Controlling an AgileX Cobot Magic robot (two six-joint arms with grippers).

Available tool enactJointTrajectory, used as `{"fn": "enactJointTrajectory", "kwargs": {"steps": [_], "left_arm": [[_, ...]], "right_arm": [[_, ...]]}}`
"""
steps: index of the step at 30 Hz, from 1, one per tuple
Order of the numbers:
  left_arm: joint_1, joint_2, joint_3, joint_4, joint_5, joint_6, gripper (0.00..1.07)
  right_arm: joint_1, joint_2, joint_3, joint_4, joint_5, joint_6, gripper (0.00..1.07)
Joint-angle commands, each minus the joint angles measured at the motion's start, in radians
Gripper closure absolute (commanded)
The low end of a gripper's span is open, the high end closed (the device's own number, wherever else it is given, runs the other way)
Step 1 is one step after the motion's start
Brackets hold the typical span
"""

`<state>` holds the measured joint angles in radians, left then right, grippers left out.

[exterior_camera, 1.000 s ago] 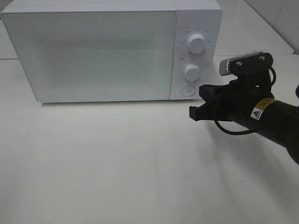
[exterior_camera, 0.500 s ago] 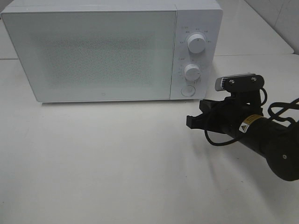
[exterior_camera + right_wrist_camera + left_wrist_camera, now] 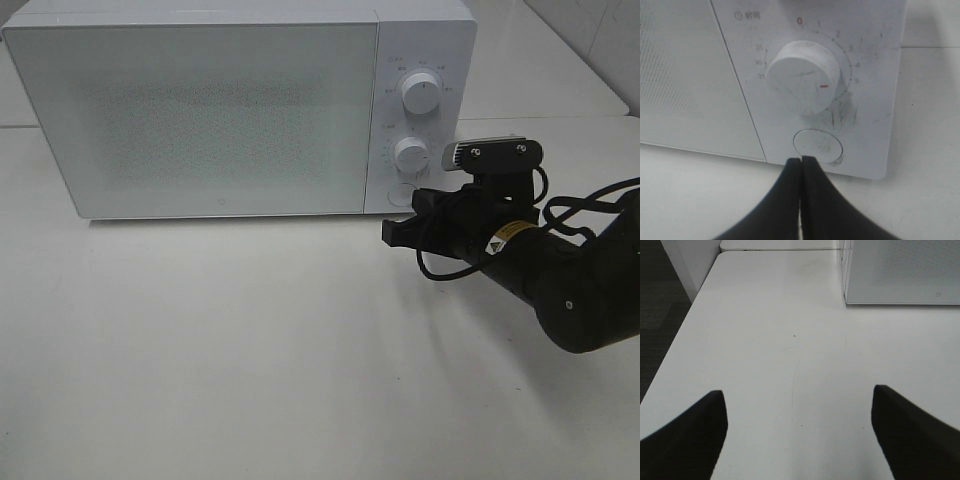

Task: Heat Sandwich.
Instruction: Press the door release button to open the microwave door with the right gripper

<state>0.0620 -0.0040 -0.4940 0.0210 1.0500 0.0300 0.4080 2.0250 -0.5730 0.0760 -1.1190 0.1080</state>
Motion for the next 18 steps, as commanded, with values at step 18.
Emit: {"fn": "enactJointTrajectory", "kwargs": {"steps": [18], "left_arm": [[0.000,-0.005,-0.005,-0.001,-0.005,0.002,0.33]], "right_arm": [[0.003,0.062,-0.058,0.050,0.029,0.033,1.07]]}}
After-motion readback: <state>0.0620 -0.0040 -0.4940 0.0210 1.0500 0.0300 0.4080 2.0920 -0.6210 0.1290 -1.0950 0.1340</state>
